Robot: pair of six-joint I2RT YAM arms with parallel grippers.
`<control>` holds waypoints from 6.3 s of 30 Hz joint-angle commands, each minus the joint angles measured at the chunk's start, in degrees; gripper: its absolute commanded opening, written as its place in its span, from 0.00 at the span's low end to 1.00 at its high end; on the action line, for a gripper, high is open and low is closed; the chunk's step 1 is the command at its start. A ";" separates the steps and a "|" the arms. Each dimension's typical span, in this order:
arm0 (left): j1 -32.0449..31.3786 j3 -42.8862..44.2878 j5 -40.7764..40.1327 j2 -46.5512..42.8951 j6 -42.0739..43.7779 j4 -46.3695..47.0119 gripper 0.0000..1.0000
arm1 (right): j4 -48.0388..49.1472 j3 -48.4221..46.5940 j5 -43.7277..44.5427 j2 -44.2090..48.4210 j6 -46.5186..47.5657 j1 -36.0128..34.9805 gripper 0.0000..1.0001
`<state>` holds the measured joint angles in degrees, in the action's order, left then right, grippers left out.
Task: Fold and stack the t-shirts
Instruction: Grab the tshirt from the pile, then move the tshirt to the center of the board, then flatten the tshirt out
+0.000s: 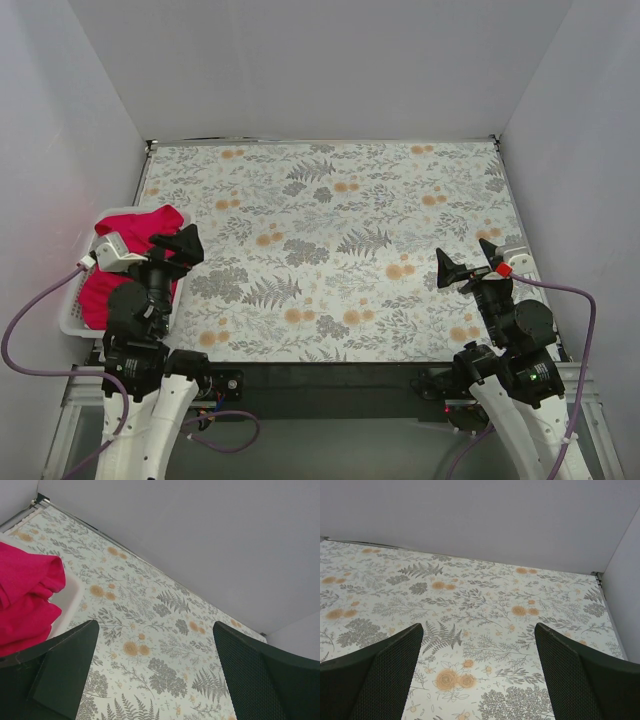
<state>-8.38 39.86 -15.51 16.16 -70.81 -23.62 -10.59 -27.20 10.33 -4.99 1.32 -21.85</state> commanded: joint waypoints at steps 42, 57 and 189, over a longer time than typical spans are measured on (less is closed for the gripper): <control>25.52 26.25 -14.46 69.88 2.87 -8.29 0.97 | 1.36 2.06 -4.79 -3.88 0.17 -6.10 0.98; 21.93 34.84 -11.83 61.63 6.47 -6.88 0.00 | 0.04 1.19 -7.60 -9.86 0.70 -6.10 0.99; -3.13 17.44 -4.18 84.02 -1.00 -5.04 0.46 | -7.43 -27.38 -5.86 -90.89 -14.07 -4.00 0.54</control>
<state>-12.78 55.88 -17.63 96.92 -73.19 -28.73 -18.00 -56.10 0.67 -95.64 -13.28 -27.92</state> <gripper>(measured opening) 0.455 0.537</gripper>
